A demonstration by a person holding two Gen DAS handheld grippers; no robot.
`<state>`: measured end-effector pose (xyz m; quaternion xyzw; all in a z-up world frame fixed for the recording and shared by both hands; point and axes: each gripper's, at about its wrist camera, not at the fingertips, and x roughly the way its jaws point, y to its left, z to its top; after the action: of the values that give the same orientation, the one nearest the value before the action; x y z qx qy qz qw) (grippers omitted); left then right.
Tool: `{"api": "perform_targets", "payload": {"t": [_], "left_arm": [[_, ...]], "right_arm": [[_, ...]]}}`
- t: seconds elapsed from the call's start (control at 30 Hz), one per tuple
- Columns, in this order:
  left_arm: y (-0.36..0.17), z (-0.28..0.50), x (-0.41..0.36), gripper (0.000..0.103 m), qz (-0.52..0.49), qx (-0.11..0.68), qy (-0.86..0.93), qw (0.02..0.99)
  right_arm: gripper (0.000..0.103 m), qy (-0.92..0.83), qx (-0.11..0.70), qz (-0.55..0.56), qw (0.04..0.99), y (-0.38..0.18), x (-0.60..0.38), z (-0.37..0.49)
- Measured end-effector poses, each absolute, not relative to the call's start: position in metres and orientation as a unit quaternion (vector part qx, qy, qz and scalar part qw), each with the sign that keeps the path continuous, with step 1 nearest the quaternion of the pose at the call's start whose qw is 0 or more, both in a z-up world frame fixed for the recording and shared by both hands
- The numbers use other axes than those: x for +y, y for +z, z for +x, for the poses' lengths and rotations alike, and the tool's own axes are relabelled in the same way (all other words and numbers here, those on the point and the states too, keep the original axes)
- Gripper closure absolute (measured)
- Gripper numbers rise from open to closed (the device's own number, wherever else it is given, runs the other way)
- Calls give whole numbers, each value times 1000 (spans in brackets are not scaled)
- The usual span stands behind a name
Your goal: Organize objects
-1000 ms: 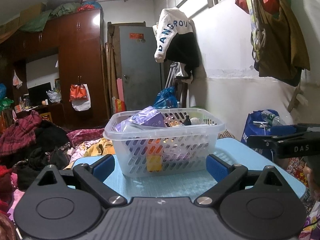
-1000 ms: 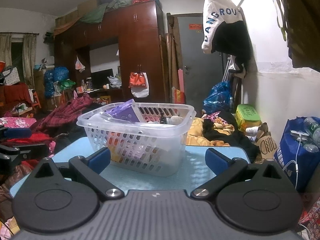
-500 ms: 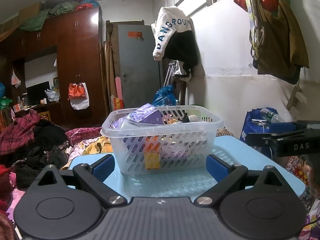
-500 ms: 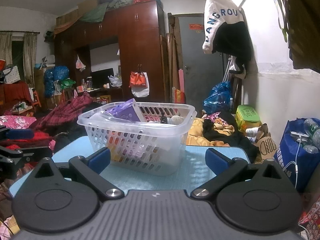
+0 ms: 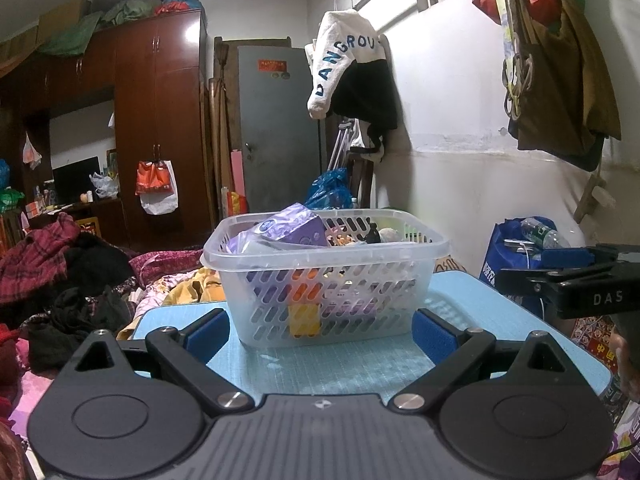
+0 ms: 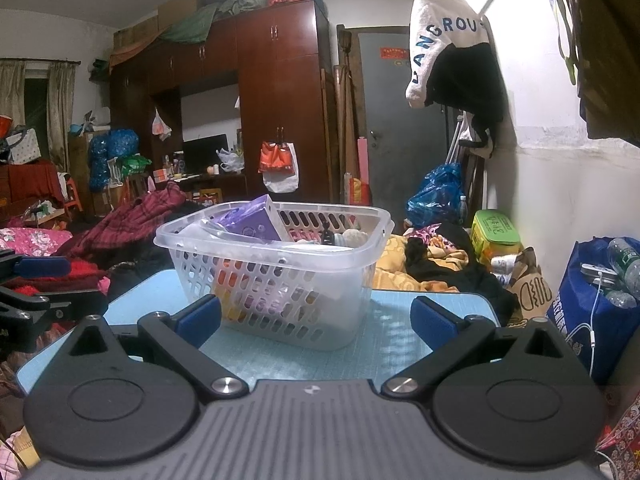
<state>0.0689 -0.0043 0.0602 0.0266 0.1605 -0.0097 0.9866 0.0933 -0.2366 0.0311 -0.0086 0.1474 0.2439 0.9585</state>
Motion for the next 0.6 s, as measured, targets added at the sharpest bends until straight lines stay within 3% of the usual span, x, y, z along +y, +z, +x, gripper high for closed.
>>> {"api": "perform_targets", "payload": {"t": [0.6], "left_arm": [[59,72,-4,4,24,156,-17,987]], "right_arm": [[0,243,150,-10,958,28,-236,95]]}}
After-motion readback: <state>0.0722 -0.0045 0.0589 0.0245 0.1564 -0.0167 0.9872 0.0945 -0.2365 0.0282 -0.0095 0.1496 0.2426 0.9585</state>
